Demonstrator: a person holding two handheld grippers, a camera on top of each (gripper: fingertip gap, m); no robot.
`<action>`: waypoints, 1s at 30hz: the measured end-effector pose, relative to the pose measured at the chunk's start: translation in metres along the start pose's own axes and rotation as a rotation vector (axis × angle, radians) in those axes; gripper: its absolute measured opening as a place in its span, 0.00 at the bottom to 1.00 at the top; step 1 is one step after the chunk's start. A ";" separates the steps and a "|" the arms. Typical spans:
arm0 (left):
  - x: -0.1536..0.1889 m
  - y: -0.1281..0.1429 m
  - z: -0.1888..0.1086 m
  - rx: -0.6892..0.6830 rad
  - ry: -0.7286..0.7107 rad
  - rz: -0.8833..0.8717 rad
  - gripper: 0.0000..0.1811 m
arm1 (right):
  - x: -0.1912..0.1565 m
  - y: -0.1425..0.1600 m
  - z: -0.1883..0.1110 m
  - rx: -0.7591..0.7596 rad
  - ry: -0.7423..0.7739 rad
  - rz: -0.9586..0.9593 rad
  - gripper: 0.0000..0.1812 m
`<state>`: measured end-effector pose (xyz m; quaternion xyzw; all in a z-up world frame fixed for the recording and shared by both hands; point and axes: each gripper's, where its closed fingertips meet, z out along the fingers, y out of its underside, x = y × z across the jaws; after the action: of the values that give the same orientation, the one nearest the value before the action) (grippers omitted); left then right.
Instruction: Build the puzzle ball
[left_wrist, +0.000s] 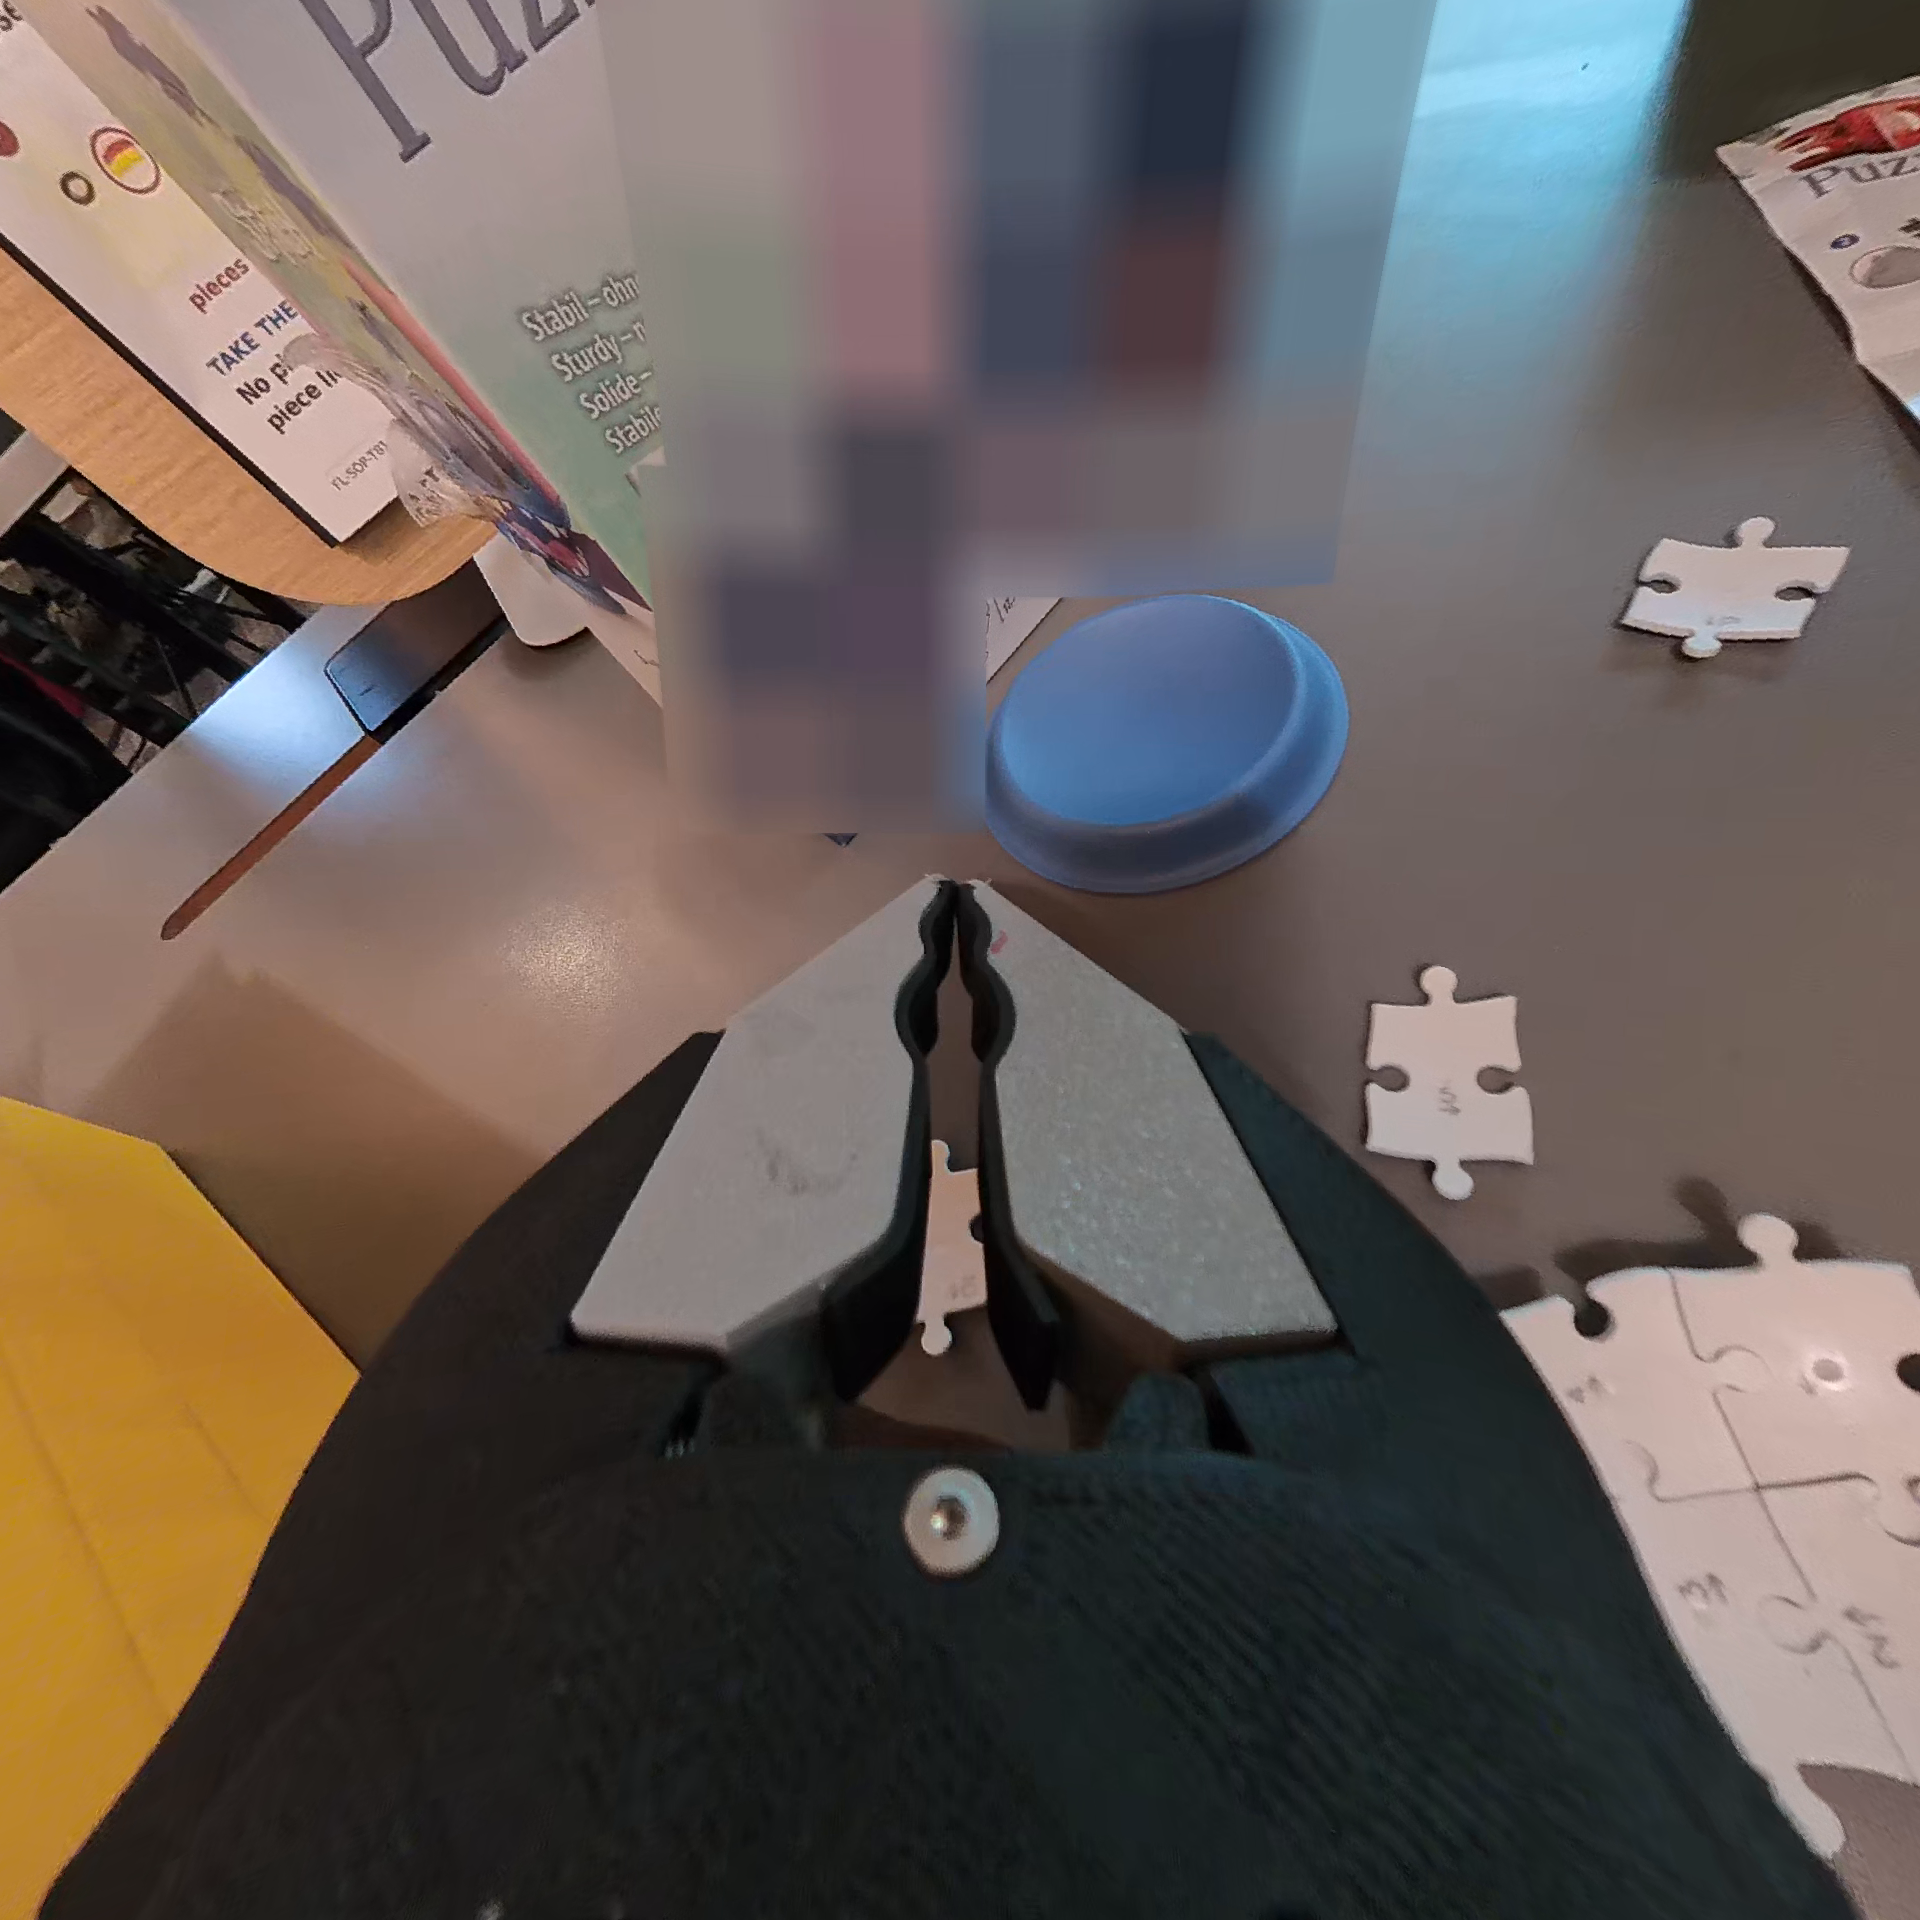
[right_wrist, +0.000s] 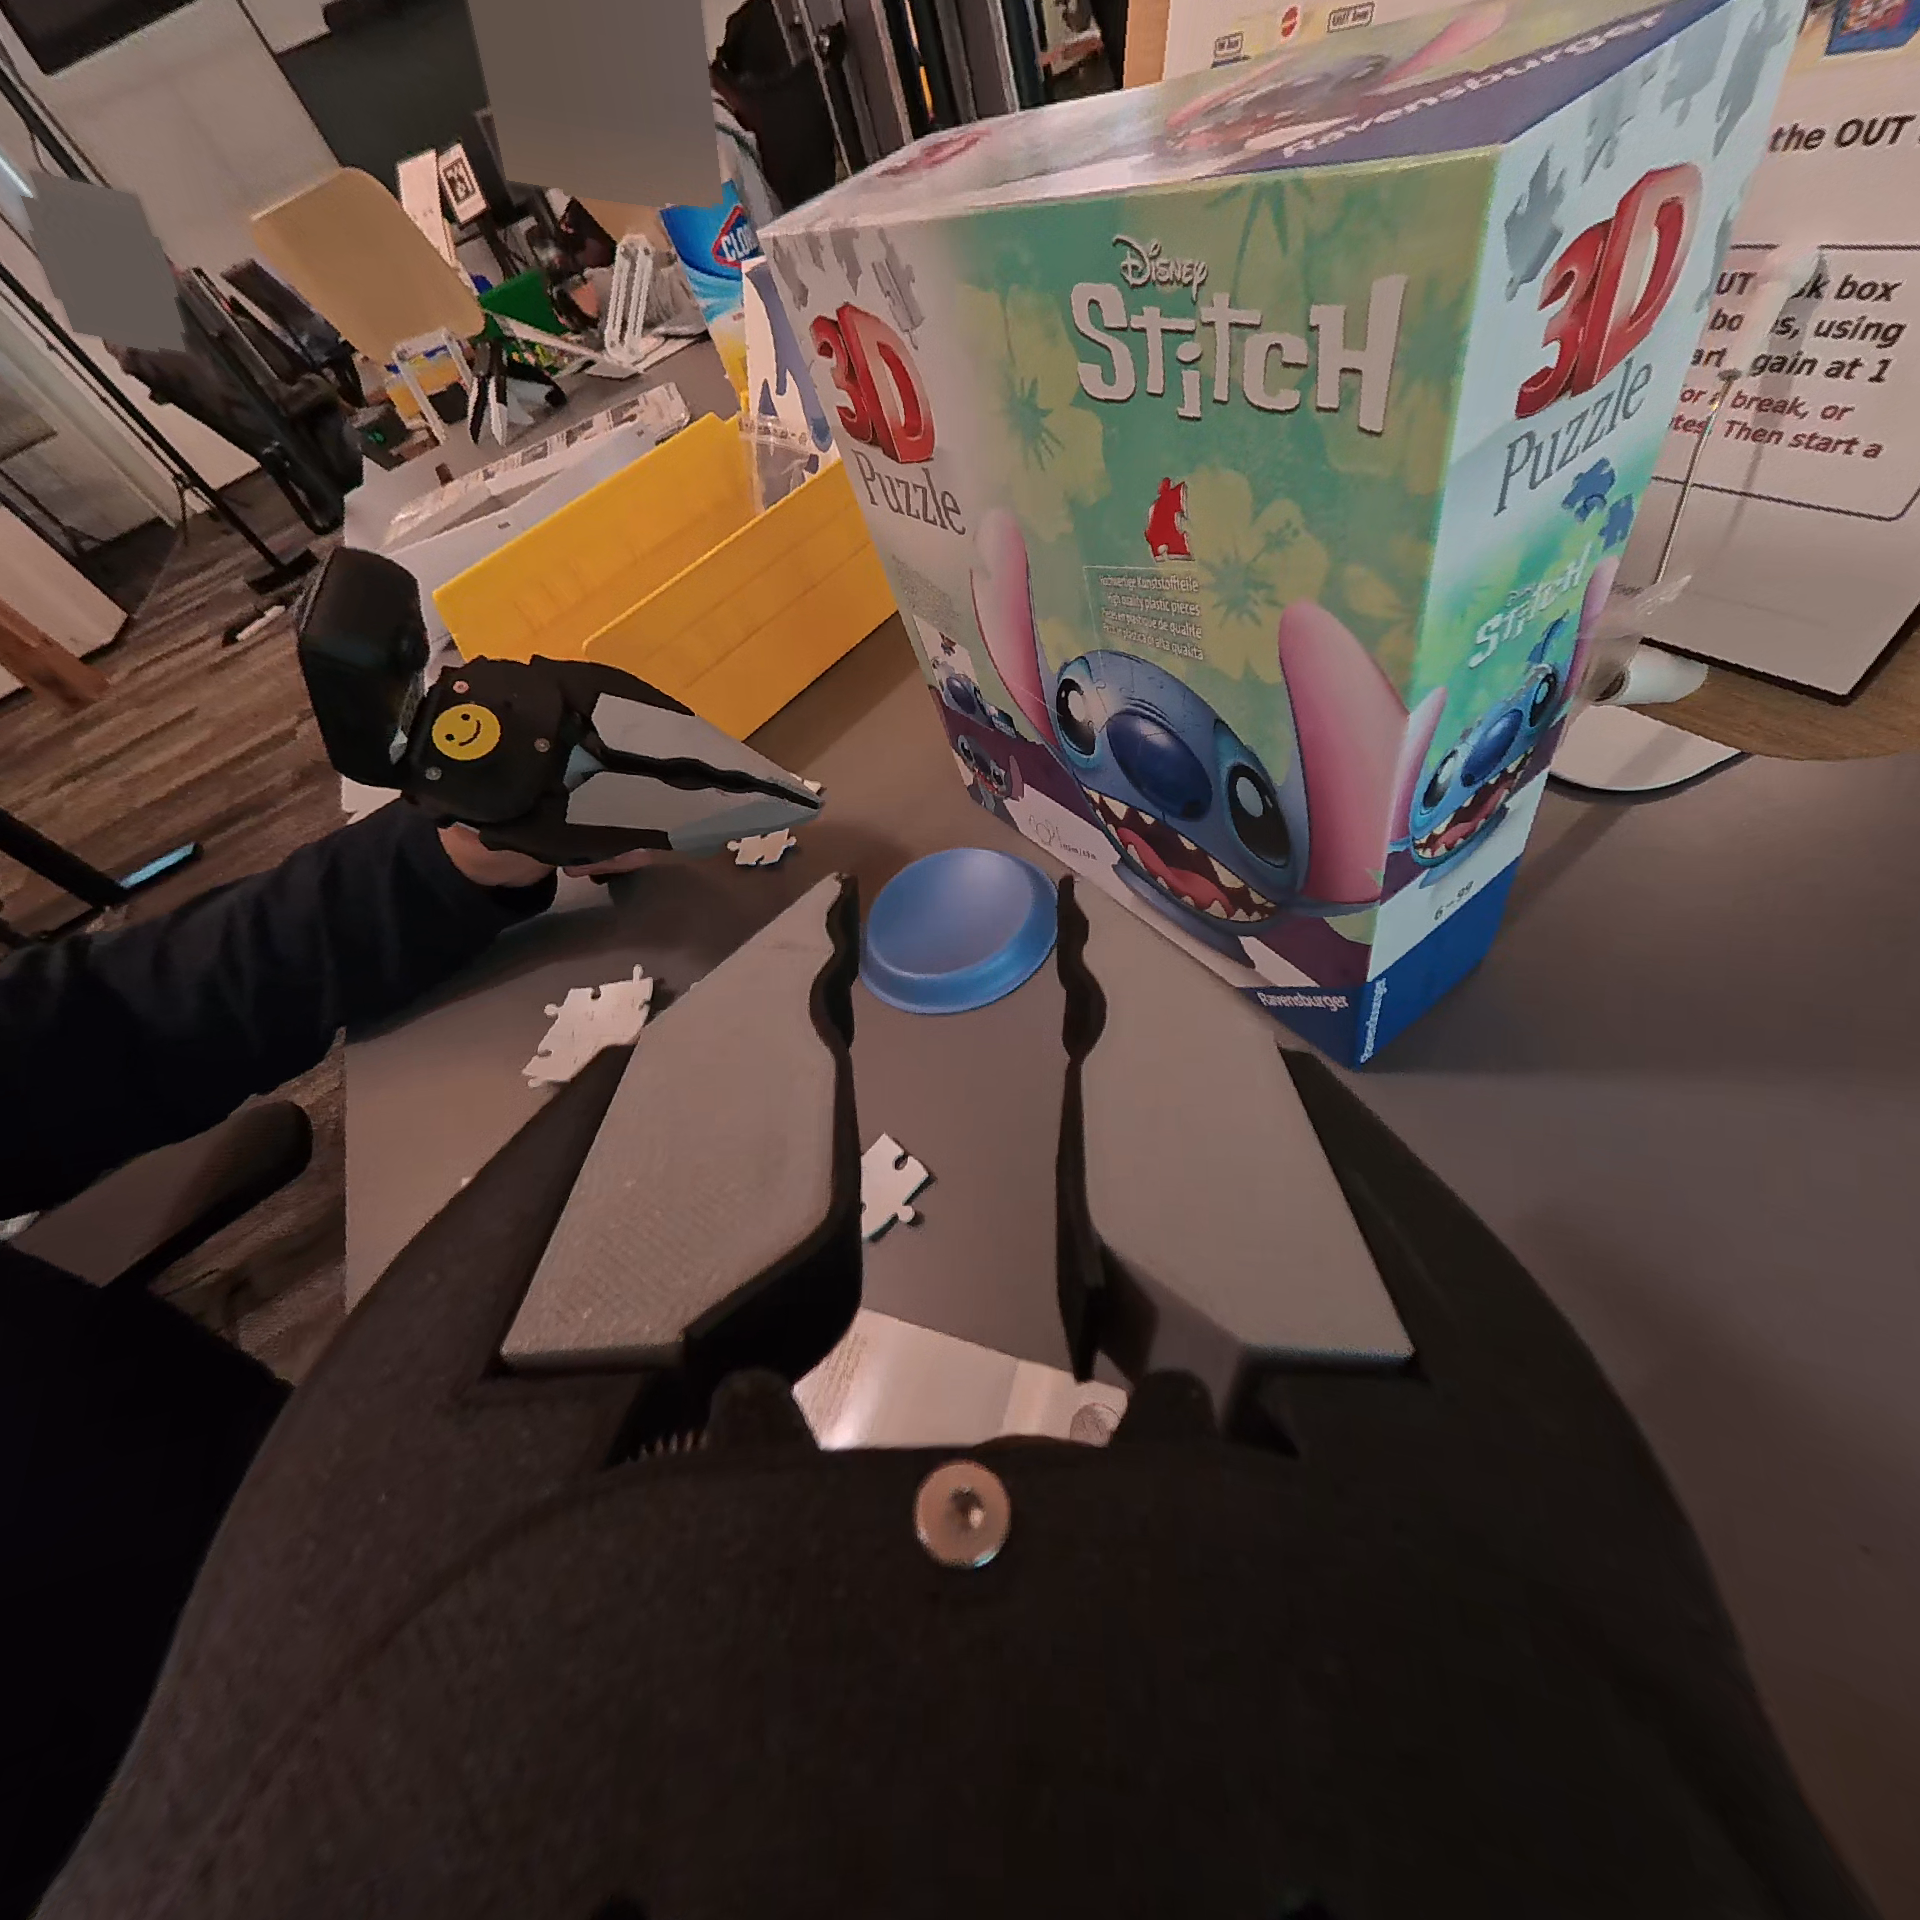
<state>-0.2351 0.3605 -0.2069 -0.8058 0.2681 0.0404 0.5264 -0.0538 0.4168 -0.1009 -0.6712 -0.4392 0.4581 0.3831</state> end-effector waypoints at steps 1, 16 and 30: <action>0.001 0.000 0.000 0.000 0.002 0.001 0.00 | 0.000 0.001 -0.002 -0.012 -0.003 -0.002 0.20; -0.001 0.002 0.001 -0.016 -0.005 -0.011 0.00 | 0.024 0.025 -0.017 -0.120 0.063 -0.040 0.17; -0.002 0.005 0.003 -0.035 -0.010 -0.010 0.00 | 0.040 0.038 -0.030 -0.085 -0.008 -0.038 0.16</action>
<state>-0.2381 0.3628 -0.2116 -0.8161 0.2607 0.0466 0.5137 -0.0086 0.4390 -0.1385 -0.6765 -0.4726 0.4345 0.3609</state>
